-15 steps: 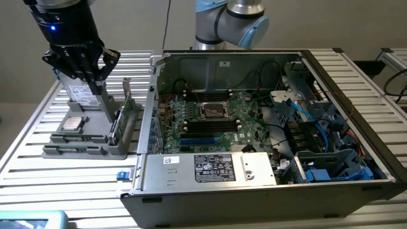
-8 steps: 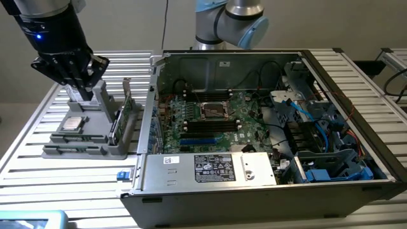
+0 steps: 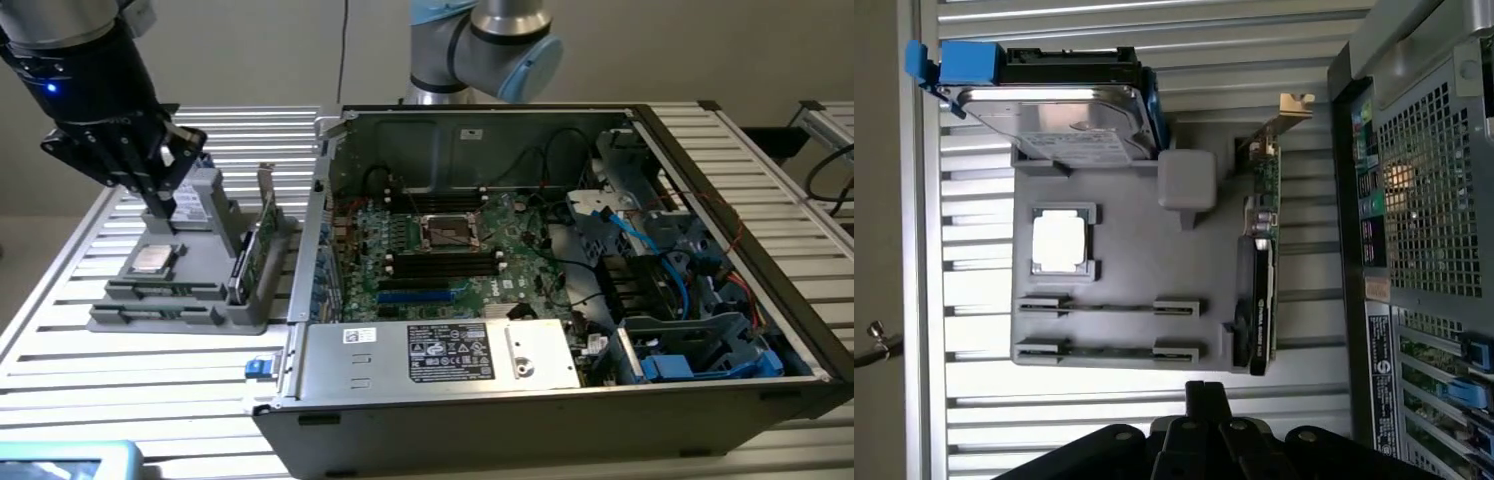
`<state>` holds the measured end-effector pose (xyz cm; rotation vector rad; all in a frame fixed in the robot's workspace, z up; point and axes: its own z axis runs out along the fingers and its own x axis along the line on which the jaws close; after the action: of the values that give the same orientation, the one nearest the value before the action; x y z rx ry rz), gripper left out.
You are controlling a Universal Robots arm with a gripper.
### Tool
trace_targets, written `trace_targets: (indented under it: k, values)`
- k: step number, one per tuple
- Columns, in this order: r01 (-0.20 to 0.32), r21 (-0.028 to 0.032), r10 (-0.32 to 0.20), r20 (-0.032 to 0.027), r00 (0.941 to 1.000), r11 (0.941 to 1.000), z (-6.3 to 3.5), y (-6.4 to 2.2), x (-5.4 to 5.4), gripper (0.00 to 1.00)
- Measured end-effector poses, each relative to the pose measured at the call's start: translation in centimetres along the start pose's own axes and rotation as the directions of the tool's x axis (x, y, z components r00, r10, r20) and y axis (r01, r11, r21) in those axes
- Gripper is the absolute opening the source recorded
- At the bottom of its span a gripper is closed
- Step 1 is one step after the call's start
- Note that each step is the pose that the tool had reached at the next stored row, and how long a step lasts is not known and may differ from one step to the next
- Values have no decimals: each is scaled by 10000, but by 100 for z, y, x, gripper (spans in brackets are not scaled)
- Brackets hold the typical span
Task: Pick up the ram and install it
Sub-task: 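Reach for the ram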
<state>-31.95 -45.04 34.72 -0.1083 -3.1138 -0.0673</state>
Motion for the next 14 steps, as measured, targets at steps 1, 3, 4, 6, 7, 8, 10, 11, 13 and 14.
trace_targets:
  k: [1,3,4,6,7,8,10,11,13,14]
  values:
    - [2,21,-2,7,10000,10000,5,-1,23,11]
    - [13,93,-13,19,10000,10000,10,-4,57,11]
    - [20,134,-20,26,10000,9999,13,-5,73,11]
    - [31,201,-32,37,10000,9998,20,-8,109,11]
    - [37,227,-38,42,10000,9997,24,-9,127,11]
    - [42,252,-43,45,10000,9997,28,-10,146,11]
    - [52,300,-54,57,10000,9995,38,-10,183,11]
    - [56,322,-58,64,10000,9995,43,-10,202,11]
    - [66,361,-69,82,9999,9993,54,-8,238,11]
    - [71,381,-75,94,9999,9993,61,-4,255,11]
